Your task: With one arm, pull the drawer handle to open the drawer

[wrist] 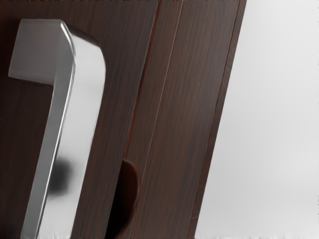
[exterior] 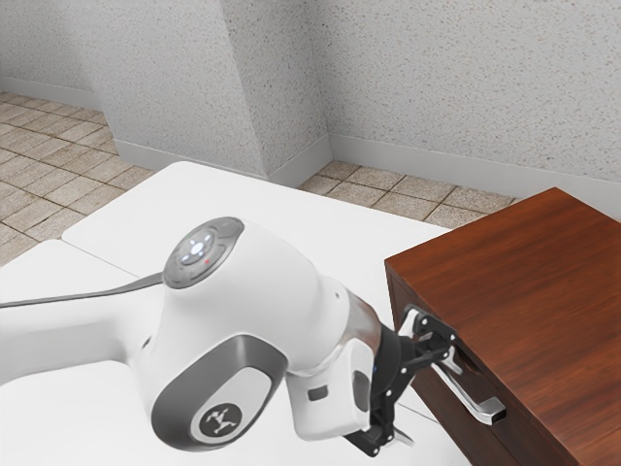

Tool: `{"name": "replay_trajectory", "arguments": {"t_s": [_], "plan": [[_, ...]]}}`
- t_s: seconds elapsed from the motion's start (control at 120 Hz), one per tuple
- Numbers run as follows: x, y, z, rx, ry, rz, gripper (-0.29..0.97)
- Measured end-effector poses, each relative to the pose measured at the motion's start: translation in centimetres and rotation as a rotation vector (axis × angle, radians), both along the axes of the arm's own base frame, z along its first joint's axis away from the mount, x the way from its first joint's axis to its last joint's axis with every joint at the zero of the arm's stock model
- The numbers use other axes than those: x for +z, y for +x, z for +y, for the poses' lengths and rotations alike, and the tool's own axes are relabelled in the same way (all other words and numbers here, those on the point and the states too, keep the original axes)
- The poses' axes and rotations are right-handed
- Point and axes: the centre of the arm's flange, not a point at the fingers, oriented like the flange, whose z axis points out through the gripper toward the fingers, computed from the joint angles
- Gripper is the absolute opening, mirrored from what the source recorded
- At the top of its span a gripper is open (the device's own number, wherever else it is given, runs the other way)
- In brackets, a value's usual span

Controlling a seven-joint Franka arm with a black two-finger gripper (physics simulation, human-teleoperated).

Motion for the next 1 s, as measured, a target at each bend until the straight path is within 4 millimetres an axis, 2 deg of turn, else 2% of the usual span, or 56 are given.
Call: {"name": "replay_trajectory", "arguments": {"t_s": [0.267,1.0], "plan": [[0.2,-0.8,0.4,0.0,0.003,-0.005,0.68],[-0.1,-6.5,3.1,0.017,0.009,-0.024,0.68]]}}
